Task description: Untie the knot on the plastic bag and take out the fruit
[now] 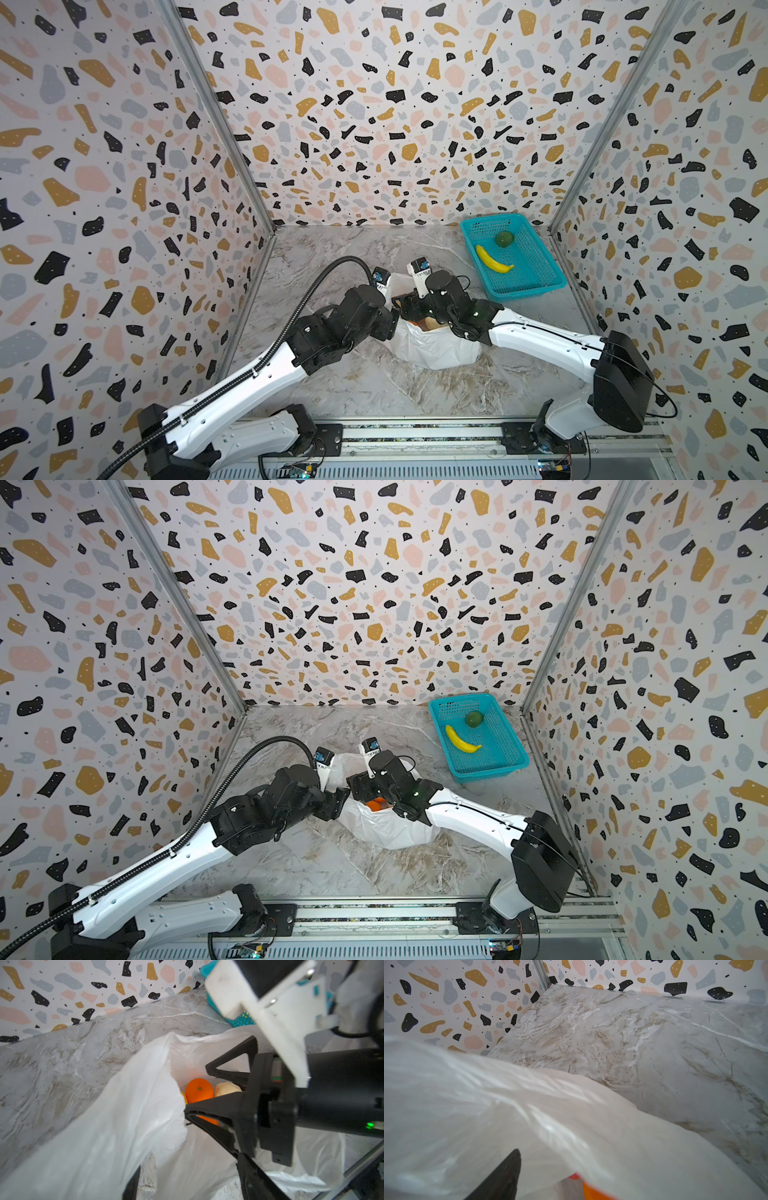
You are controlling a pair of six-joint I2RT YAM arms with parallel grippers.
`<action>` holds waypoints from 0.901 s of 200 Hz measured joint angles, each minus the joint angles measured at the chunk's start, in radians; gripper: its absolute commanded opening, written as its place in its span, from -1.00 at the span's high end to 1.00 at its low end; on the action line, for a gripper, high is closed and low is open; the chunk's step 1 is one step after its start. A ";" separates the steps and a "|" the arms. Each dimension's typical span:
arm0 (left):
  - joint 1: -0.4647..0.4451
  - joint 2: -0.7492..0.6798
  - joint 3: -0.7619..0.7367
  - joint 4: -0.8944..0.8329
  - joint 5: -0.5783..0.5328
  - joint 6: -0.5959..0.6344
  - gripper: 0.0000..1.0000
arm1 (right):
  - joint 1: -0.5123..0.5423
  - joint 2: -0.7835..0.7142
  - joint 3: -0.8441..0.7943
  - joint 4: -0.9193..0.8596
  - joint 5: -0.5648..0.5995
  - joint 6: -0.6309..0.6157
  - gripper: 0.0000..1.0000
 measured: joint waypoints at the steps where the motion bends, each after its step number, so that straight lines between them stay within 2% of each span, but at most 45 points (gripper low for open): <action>1: 0.003 0.000 -0.001 0.000 -0.001 0.000 -0.41 | 0.000 -0.002 -0.002 0.000 0.000 0.000 -0.58; 37: 0.083 -0.008 -0.016 0.033 -0.002 -0.002 -0.30 | 0.000 -0.046 -0.057 0.000 -0.003 0.012 -0.58; 61: 0.102 0.000 -0.016 0.065 0.014 -0.003 -0.25 | 0.001 -0.079 -0.093 0.000 -0.010 0.016 -0.57; 117: 0.123 0.081 -0.031 0.138 0.200 0.005 -0.19 | 0.009 -0.106 -0.125 0.000 -0.014 0.019 -0.57; 130: 0.123 0.094 -0.040 0.148 0.234 0.010 0.03 | 0.011 -0.106 -0.126 0.000 -0.014 0.019 -0.57; 160: 0.123 0.113 -0.050 0.160 0.276 0.026 0.99 | 0.017 -0.107 -0.135 0.000 -0.013 0.020 -0.57; 180: 0.123 0.113 -0.051 0.160 0.275 0.034 1.00 | 0.018 -0.116 -0.145 -0.002 -0.012 0.020 -0.57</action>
